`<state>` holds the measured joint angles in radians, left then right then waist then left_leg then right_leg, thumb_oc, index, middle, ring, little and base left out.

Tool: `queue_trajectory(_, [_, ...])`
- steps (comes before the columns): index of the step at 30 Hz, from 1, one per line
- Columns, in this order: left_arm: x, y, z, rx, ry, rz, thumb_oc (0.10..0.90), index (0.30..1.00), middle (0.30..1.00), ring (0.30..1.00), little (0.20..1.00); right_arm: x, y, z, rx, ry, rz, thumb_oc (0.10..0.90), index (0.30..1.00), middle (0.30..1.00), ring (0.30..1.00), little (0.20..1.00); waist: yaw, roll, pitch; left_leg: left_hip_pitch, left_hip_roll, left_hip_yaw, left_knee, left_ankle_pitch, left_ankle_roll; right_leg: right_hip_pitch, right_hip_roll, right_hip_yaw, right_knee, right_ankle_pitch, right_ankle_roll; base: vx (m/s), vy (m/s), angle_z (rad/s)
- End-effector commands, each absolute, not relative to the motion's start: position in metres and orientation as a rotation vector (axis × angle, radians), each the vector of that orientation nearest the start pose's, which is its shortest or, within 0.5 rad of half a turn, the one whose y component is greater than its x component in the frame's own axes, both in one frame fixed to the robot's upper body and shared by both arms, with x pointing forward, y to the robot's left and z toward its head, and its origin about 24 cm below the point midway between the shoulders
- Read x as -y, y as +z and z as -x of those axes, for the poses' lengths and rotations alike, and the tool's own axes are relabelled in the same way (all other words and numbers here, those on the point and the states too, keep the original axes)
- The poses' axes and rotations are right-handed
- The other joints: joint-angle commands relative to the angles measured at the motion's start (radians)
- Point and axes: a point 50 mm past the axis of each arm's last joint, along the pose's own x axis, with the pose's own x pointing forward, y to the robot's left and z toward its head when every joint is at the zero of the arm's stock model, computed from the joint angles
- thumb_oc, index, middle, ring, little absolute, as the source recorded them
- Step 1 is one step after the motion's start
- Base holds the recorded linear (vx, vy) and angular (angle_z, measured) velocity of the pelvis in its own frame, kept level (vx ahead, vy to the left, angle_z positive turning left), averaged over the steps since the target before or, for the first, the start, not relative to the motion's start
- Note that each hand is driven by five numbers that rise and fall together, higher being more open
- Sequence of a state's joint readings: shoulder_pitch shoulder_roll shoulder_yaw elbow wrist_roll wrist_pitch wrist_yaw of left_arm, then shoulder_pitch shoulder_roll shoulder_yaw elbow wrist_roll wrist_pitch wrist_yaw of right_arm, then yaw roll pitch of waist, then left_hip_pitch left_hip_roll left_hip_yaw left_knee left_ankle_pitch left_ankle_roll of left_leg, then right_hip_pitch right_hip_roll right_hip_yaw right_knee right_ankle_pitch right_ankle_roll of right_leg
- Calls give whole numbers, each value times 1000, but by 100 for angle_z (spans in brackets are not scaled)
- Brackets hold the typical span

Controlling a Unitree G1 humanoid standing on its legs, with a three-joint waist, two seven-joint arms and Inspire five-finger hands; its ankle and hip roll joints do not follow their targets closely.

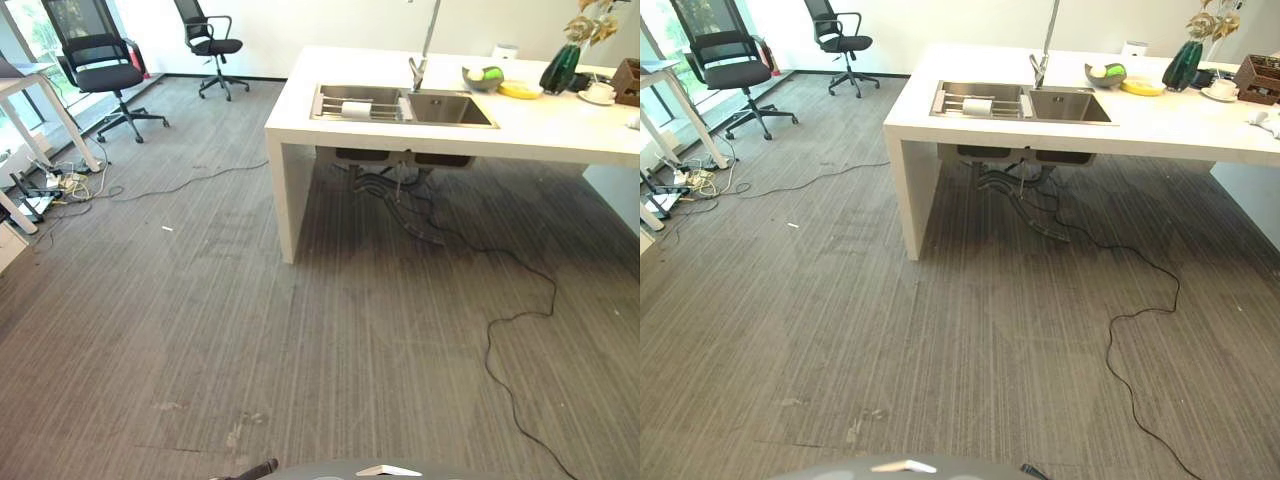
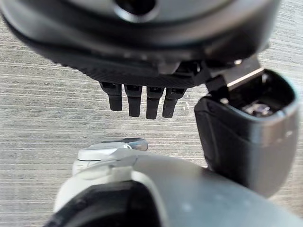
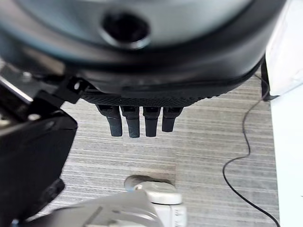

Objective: Place the dishes in the dishwasher.

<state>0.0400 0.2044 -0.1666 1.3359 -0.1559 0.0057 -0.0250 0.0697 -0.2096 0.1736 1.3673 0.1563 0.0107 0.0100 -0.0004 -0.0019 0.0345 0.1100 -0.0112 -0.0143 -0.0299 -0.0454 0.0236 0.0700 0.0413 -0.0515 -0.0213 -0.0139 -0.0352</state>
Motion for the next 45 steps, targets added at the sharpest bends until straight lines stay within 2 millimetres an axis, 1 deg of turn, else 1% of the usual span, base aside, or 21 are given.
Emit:
queue_trajectory(1, [-197, -173, -78, -1309, 30, -85, 800, 900, 900, 900, 900, 225, -172, -51, -1401, -11, 247, 800, 900, 900, 900, 900, 9, -20, 29, 15, -34, -62, -57, 21, -33, 85, -31, 4, -66, -41, 97, 0, 0, 0])
queue_trajectory(3, [-198, -173, -77, -1315, 33, -87, 800, 900, 900, 900, 900, 230, -171, -55, -1393, 27, 329, 800, 900, 900, 900, 900, 11, -21, 28, 17, -33, -62, -57, 20, -34, 85, -31, 3, -66, -41, 97, 0, 0, 0])
queue_trajectory(4, [-198, -173, -77, -1315, 33, -87, 800, 900, 900, 900, 900, 230, -171, -55, -1393, 27, 329, 800, 900, 900, 900, 900, 11, -21, 28, 17, -33, -62, -57, 20, -34, 85, -31, 3, -66, -41, 97, 0, 0, 0])
queue_trajectory(5, [-200, -173, -75, -1323, 56, -74, 800, 900, 900, 900, 900, 231, -170, -61, -1370, 17, 333, 800, 900, 900, 900, 900, 13, -22, 27, 17, -33, -62, -57, 20, -35, 85, -30, 3, -66, -42, 98, 0, 0, 0])
queue_trajectory(8, [-201, -173, -73, -1332, 60, -79, 800, 900, 900, 900, 900, 230, -169, -64, -1359, 3, 315, 800, 900, 900, 900, 900, 12, -22, 27, 17, -32, -60, -57, 20, -35, 84, -30, 4, -66, -41, 98, 0, 0, 0])
queue_trajectory(11, [-200, -174, -71, -1338, 62, -77, 800, 900, 900, 900, 900, 228, -170, -61, -1367, -13, 297, 800, 900, 900, 900, 900, 9, -20, 25, 16, -31, -59, -57, 19, -36, 84, -30, 4, -66, -43, 98, 0, 0, 0])
queue_trajectory(13, [-201, -173, -74, -1326, 68, -92, 800, 900, 900, 900, 900, 230, -170, -61, -1365, -46, 275, 800, 900, 900, 900, 900, 7, -18, 26, 18, -30, -58, -57, 18, -37, 85, -30, 4, -66, -44, 98, 5, -6, -2])
queue_trajectory(15, [-202, -172, -78, -1305, 82, -104, 800, 900, 900, 900, 900, 228, -169, -65, -1344, -52, 267, 800, 900, 900, 900, 900, 7, -16, 28, 18, -29, -58, -57, 18, -37, 83, -30, 4, -66, -44, 98, 0, 0, 0])
queue_trajectory(16, [-202, -172, -78, -1305, 82, -104, 800, 900, 900, 900, 900, 228, -169, -65, -1344, -52, 267, 800, 900, 900, 900, 900, 7, -16, 28, 18, -29, -58, -57, 18, -37, 83, -30, 4, -66, -44, 98, 0, 0, 0])
queue_trajectory(18, [-201, -172, -78, -1302, 90, -97, 800, 900, 900, 900, 900, 228, -168, -71, -1318, -67, 249, 800, 900, 900, 900, 900, 7, -15, 30, 19, -29, -58, -57, 18, -38, 84, -30, 4, -66, -42, 97, 0, 0, 0])
queue_trajectory(26, [-197, -173, -79, -1297, 83, -74, 800, 900, 900, 900, 900, 224, -170, -66, -1331, -83, 200, 800, 900, 900, 900, 900, 1, -10, 38, 17, -25, -59, -57, 19, -40, 81, -26, 3, -66, -44, 93, 1, -4, 0])
queue_trajectory(27, [-198, -172, -80, -1293, 87, -74, 800, 900, 900, 900, 900, 225, -169, -68, -1325, -91, 192, 800, 900, 900, 900, 900, -1, -9, 41, 16, -24, -58, -57, 20, -41, 79, -25, 2, -66, -43, 91, 5, -32, -1])
queue_trajectory(33, [-198, -170, -90, -1259, 94, -81, 800, 900, 900, 900, 900, 230, -167, -77, -1291, -106, 202, 800, 900, 900, 900, 900, -5, 0, 65, 0, -18, -56, -57, 32, -48, 58, -25, -7, -50, -50, 84, -6, -44, 0])
queue_trajectory(37, [-199, -169, -92, -1251, 92, -86, 800, 900, 900, 900, 900, 231, -166, -79, -1286, -106, 208, 800, 900, 900, 900, 900, -5, 2, 72, -13, -15, -54, -38, 27, -51, 48, -25, -9, -37, -55, 80, 6, -43, 4])
queue_trajectory(38, [-199, -169, -94, -1245, 98, -84, 800, 900, 900, 900, 900, 234, -165, -83, -1274, -111, 213, 800, 900, 900, 900, 900, -4, 0, 80, -37, -16, -47, 27, 4, -55, 40, -26, -1, -25, -59, 76, 22, -50, 1])
queue_trajectory(40, [-199, -169, -94, -1245, 98, -84, 800, 900, 900, 900, 900, 234, -165, -83, -1274, -111, 213, 800, 900, 900, 900, 900, -4, 0, 80, -37, -16, -47, 27, 4, -55, 40, -26, -1, -25, -59, 76, 2, -58, 0])
queue_trajectory(41, [-201, -168, -97, -1229, 112, -71, 800, 900, 900, 900, 900, 237, -163, -89, -1253, -124, 207, 800, 900, 900, 900, 900, -2, -11, 104, -105, -29, -28, 181, -34, -71, 28, -33, 11, -9, -65, 70, -18, -66, 0])
queue_trajectory(42, [-201, -168, -97, -1229, 112, -71, 800, 900, 900, 900, 900, 237, -163, -89, -1253, -124, 207, 800, 900, 900, 900, 900, -2, -11, 104, -105, -29, -28, 181, -34, -71, 28, -33, 11, -9, -65, 70, -3, -237, 2])
queue_trajectory(43, [-201, -165, -110, -1186, 118, -61, 800, 900, 900, 900, 900, 238, -162, -90, -1249, -131, 204, 800, 900, 900, 900, 900, 9, -41, 149, -261, -10, 41, 503, 24, -106, 47, -50, 10, -10, -70, 57, 79, -250, -5])
queue_trajectory(44, [-200, -164, -111, -1180, 127, -49, 800, 900, 900, 900, 900, 240, -163, -86, -1270, -127, 218, 800, 900, 900, 900, 900, 25, -44, 169, -330, -13, 43, 603, 40, -104, 77, -50, 9, -26, -80, 49, 159, -266, 9])
queue_trajectory(45, [-200, -164, -111, -1178, 136, -36, 800, 900, 900, 900, 900, 241, -163, -86, -1276, -125, 229, 800, 900, 900, 900, 900, 27, -38, 170, -358, -16, 64, 561, 41, -99, 91, -47, 3, -35, -88, 49, 242, -97, 25])
